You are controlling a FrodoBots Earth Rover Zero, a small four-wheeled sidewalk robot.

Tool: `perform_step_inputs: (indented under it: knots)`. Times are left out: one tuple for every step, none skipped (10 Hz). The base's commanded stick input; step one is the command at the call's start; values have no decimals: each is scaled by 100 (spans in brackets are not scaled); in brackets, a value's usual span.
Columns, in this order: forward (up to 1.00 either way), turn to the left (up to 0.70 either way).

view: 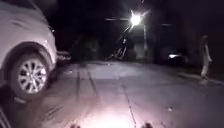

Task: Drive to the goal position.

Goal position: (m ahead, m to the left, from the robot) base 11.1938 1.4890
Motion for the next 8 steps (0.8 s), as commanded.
perform_step_inputs:
  knots:
    - [85,0]
    - [85,0]
    - [85,0]
    - [85,0]
    - [85,0]
    - [85,0]
    - [85,0]
    - [85,0]
